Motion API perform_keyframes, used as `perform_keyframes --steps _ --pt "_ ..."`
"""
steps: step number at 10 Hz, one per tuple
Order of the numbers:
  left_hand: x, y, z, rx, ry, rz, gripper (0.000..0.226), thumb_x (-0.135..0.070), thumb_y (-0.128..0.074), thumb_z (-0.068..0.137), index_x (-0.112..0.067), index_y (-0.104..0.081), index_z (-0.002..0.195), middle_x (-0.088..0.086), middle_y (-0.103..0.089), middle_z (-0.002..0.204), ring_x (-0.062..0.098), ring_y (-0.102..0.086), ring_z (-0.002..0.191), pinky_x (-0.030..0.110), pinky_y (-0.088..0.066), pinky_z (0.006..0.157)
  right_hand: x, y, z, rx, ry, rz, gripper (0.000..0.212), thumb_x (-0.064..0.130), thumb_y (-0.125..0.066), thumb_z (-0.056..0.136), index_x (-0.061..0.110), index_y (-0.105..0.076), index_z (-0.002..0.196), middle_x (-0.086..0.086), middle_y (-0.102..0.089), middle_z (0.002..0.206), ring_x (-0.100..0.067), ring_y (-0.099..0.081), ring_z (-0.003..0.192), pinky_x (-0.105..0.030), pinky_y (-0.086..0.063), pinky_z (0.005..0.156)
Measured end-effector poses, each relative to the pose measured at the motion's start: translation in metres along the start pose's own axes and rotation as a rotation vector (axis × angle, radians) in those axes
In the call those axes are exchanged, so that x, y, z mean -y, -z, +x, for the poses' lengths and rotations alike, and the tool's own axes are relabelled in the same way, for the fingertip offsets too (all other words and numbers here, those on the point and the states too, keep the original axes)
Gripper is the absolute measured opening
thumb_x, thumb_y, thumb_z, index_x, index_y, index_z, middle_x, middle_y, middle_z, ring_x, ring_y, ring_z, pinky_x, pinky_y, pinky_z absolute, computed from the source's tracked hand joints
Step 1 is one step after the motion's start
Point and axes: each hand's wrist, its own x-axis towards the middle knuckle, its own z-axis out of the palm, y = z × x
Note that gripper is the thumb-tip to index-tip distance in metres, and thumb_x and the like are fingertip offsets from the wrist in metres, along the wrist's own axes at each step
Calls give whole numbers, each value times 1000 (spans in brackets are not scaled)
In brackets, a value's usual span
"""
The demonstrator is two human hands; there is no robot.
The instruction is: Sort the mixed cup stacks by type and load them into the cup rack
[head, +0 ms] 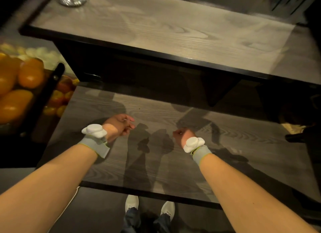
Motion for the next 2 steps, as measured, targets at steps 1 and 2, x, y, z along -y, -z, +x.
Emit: perform_keyframes --steps 1,2 --pt "-10 -1 -4 54 -47 -34 24 1 -37 104 -11 -54 91 12 -54 72 1 -37 31 13 -24 30 8 4 -5 32 -59 202 27 40 -60 89 19 -63 71 4 -56 62 -19 -52 59 -24 -41 53" --pt "-24 -2 -11 48 -79 -30 21 -10 -40 105 -11 -54 89 6 -45 60 3 -30 31 10 -19 32 18 13 -15 33 -116 297 35 37 -56 94 17 -56 65 -2 -53 53 -14 -41 35 -15 -27 36"
